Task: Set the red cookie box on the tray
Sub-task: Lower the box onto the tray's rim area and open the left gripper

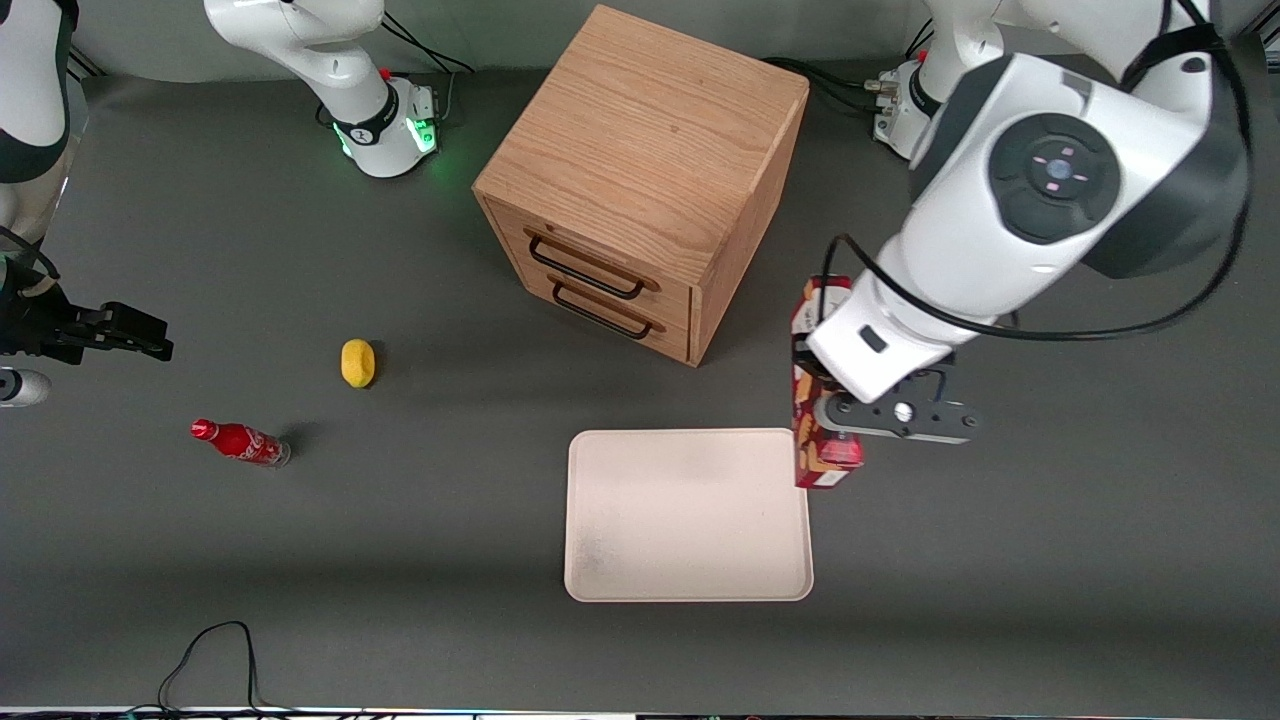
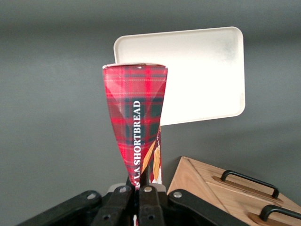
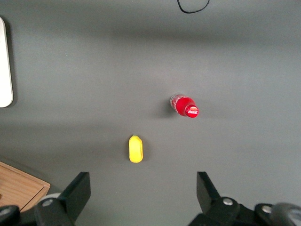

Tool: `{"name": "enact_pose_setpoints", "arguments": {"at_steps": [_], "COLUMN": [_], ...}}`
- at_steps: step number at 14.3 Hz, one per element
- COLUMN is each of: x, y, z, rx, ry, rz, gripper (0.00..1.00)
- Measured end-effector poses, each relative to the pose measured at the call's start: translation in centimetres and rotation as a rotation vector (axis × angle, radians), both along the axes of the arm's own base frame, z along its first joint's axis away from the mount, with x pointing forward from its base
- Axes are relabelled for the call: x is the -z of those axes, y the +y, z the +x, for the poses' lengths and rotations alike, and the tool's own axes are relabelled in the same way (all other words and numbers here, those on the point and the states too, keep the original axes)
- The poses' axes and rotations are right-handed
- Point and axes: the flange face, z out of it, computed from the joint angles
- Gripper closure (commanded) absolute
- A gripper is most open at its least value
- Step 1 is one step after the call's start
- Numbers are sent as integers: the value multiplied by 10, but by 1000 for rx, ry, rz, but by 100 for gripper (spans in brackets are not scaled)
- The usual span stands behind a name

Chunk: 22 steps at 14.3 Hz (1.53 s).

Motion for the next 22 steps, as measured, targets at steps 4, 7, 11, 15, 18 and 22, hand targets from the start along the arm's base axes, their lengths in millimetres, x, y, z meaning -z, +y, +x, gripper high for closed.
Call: {"name": "enact_pose_setpoints", "arguments": {"at_steps": [4, 7, 11, 15, 18, 22], "x": [36, 107, 202, 263, 296, 312], "y": [-1, -9, -10, -3, -2, -2], "z": [19, 48, 78, 93, 94, 93], "rx": [-20, -29, -15, -12, -3, 2], "ry": [10, 7, -31, -53, -46, -40], "rz": [5, 8, 37, 57, 80, 88], "gripper": [100, 100, 100, 100, 100, 100]}}
